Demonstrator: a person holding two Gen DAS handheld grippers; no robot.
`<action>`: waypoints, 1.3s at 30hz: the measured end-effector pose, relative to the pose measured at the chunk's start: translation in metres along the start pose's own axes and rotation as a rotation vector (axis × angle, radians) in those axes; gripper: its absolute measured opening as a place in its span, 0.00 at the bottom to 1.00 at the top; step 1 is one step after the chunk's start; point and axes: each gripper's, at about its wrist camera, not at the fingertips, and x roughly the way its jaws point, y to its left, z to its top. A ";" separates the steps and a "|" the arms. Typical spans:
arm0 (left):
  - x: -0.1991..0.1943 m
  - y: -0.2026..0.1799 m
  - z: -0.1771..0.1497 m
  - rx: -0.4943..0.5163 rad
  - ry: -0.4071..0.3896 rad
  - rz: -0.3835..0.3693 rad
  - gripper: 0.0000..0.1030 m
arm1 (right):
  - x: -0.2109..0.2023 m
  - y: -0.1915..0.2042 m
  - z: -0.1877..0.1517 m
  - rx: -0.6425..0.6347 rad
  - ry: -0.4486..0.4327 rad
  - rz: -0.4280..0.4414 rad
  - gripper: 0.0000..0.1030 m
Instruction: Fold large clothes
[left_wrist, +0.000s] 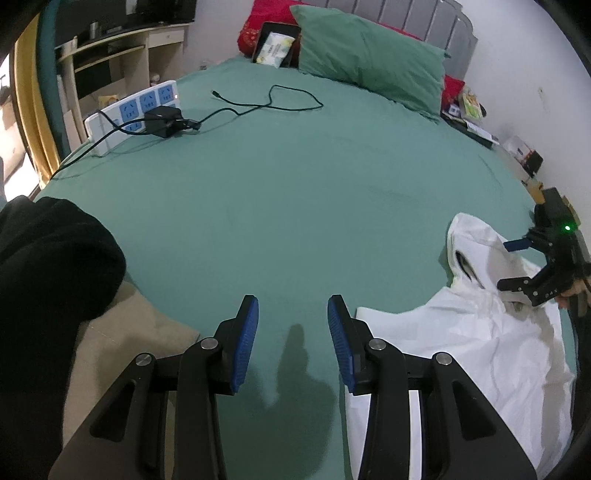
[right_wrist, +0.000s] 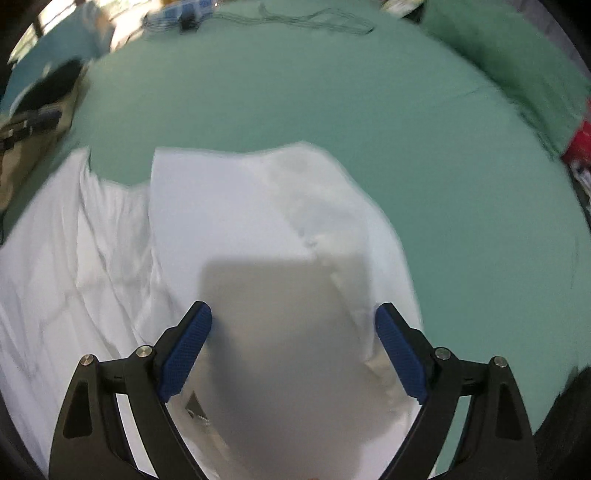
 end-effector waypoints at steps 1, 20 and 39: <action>0.000 -0.001 -0.001 0.006 0.000 0.001 0.40 | 0.004 -0.002 0.002 -0.003 0.012 0.014 0.92; -0.004 -0.012 -0.002 0.019 0.002 -0.021 0.40 | -0.009 0.123 0.005 -0.502 -0.032 -0.504 0.25; -0.025 -0.090 -0.030 0.181 0.007 -0.171 0.40 | -0.028 0.230 -0.105 -0.206 -0.232 -0.752 0.46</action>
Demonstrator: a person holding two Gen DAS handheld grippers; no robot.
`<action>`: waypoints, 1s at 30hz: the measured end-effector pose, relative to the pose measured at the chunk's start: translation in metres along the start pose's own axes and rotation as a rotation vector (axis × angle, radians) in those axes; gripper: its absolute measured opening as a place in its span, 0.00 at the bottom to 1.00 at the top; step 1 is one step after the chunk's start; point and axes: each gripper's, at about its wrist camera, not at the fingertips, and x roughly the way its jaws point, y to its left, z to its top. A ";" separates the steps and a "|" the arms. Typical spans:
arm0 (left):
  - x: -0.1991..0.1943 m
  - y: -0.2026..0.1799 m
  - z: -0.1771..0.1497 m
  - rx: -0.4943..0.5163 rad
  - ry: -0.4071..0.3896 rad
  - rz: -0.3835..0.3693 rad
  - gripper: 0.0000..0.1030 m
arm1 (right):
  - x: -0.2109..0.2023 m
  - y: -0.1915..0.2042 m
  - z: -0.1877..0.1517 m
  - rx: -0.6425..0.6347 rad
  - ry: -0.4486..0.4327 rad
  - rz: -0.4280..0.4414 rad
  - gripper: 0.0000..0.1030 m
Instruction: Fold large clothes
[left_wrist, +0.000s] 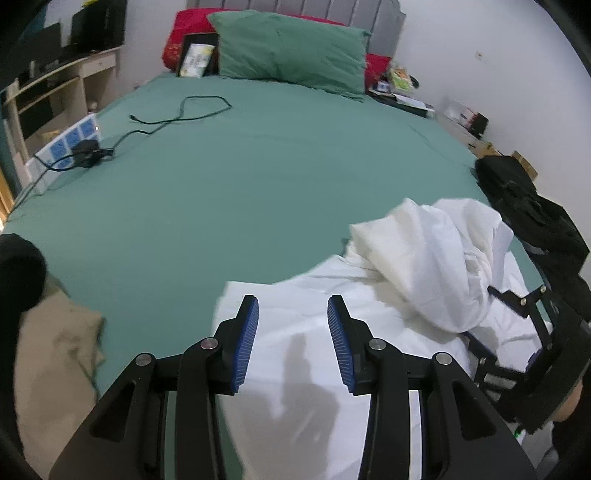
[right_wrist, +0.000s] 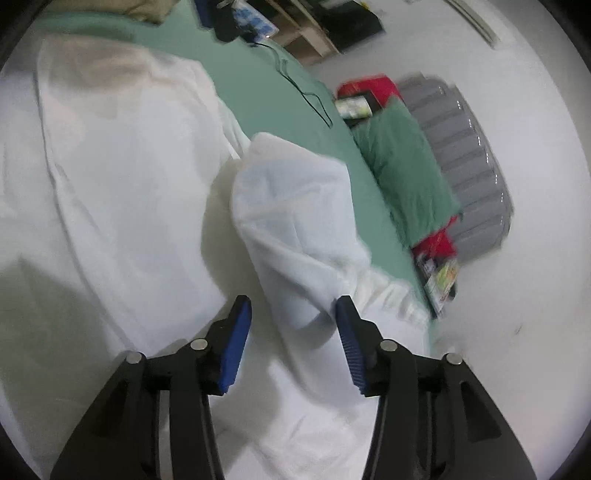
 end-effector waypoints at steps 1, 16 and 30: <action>0.001 -0.002 -0.001 0.000 0.003 -0.011 0.40 | -0.001 -0.004 -0.001 0.054 0.009 0.029 0.46; 0.001 -0.015 0.000 0.020 -0.039 -0.006 0.40 | -0.001 -0.145 -0.017 0.634 0.068 0.256 0.47; 0.002 0.030 0.011 -0.027 -0.035 0.061 0.40 | 0.146 -0.181 0.029 0.589 0.436 0.458 0.72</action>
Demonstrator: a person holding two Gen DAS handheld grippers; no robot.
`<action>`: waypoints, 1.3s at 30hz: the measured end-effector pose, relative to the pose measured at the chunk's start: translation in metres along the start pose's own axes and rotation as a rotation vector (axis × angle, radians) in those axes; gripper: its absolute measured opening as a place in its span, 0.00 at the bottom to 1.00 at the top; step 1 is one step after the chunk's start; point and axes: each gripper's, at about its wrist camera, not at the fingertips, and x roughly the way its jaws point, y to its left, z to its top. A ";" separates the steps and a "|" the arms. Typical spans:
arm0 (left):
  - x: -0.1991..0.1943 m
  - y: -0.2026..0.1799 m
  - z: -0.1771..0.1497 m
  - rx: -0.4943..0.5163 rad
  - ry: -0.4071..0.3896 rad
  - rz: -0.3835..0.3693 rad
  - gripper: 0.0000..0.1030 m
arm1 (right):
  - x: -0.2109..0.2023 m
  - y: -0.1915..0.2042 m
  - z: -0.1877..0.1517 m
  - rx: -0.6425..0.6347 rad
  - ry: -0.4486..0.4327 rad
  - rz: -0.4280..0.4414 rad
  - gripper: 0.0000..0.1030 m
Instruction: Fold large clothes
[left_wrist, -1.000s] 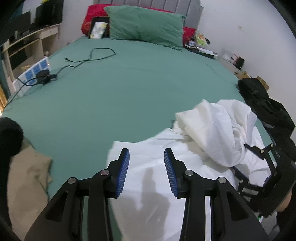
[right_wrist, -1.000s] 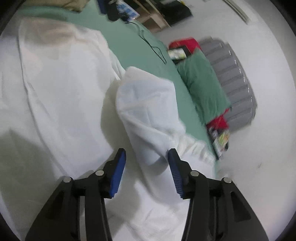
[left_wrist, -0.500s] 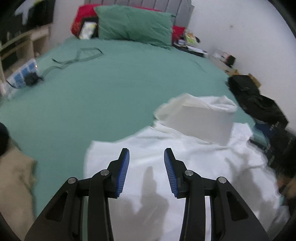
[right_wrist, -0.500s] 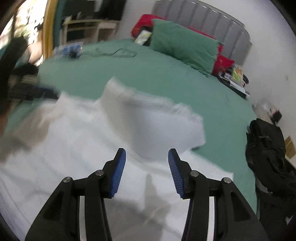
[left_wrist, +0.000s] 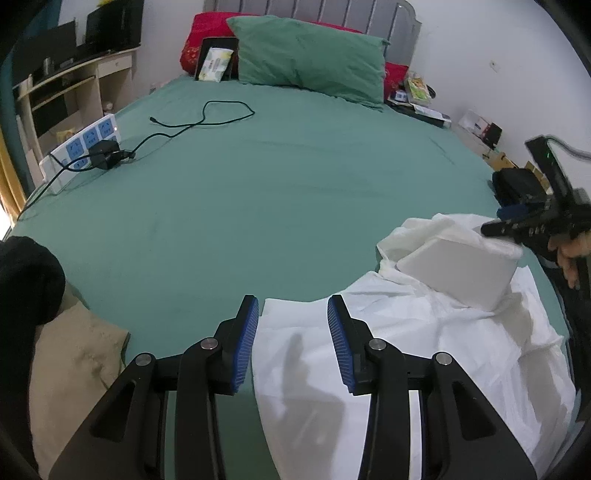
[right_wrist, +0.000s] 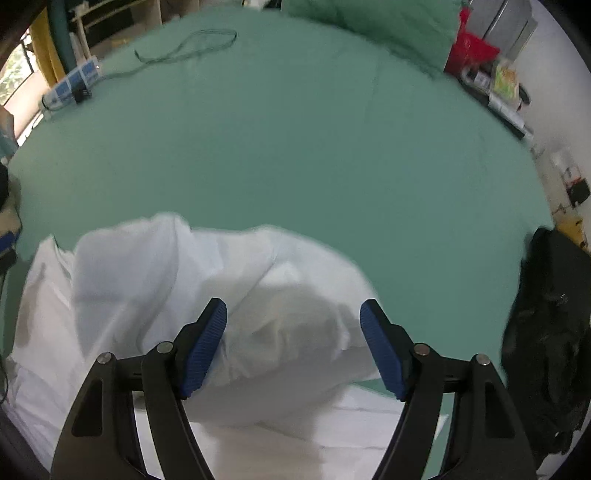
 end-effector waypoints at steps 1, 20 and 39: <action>-0.001 -0.001 0.000 0.005 -0.001 -0.004 0.40 | 0.000 0.002 -0.008 0.006 -0.011 -0.011 0.72; -0.055 -0.045 -0.052 -0.156 0.008 -0.270 0.40 | -0.028 0.003 -0.201 0.451 -0.228 0.129 0.72; 0.009 -0.108 -0.079 -0.196 0.153 -0.047 0.51 | -0.092 0.003 -0.192 -0.024 -0.558 0.075 0.72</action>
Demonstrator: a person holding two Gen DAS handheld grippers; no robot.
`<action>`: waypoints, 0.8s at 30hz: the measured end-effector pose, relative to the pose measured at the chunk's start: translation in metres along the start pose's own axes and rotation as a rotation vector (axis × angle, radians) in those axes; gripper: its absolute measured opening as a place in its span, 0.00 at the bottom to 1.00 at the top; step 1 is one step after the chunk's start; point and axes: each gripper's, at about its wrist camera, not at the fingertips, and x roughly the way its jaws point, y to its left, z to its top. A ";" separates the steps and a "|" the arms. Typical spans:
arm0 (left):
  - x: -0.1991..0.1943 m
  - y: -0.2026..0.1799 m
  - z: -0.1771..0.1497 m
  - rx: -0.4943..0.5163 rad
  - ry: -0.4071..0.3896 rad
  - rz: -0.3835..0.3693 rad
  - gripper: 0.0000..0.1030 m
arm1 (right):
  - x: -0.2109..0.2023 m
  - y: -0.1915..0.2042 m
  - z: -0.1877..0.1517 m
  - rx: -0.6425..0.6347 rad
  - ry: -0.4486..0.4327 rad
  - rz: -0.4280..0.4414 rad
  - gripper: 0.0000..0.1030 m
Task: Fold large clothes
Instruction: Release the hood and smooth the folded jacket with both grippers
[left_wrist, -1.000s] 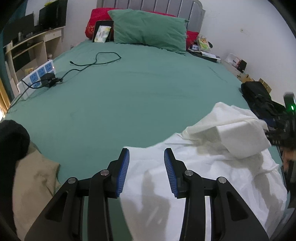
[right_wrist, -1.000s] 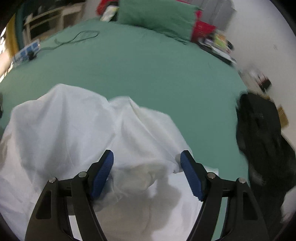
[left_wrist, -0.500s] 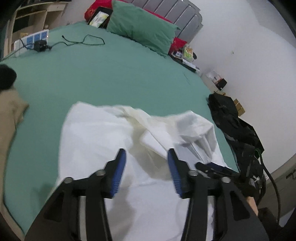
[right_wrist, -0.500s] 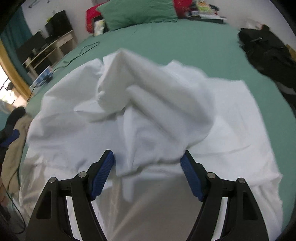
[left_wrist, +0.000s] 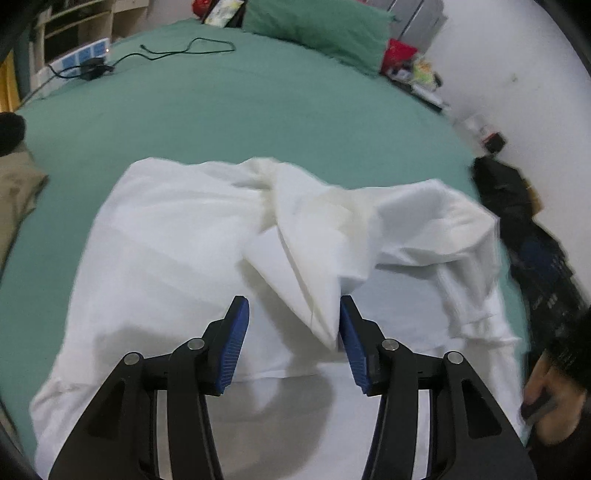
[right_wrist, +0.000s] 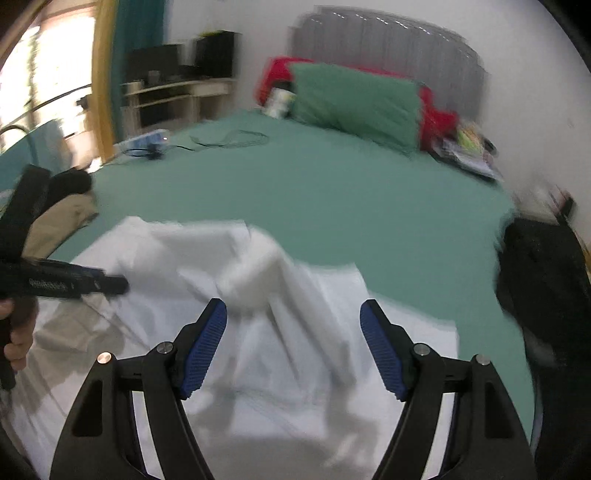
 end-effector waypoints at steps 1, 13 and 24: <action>0.001 0.002 -0.003 0.010 0.005 0.015 0.51 | 0.006 -0.002 0.006 -0.010 -0.036 0.040 0.72; -0.041 0.022 -0.010 0.133 -0.029 0.038 0.51 | 0.063 0.031 -0.037 0.126 0.197 0.337 0.69; -0.025 -0.049 0.028 0.219 -0.136 -0.014 0.51 | 0.029 0.032 -0.024 0.021 0.068 0.221 0.69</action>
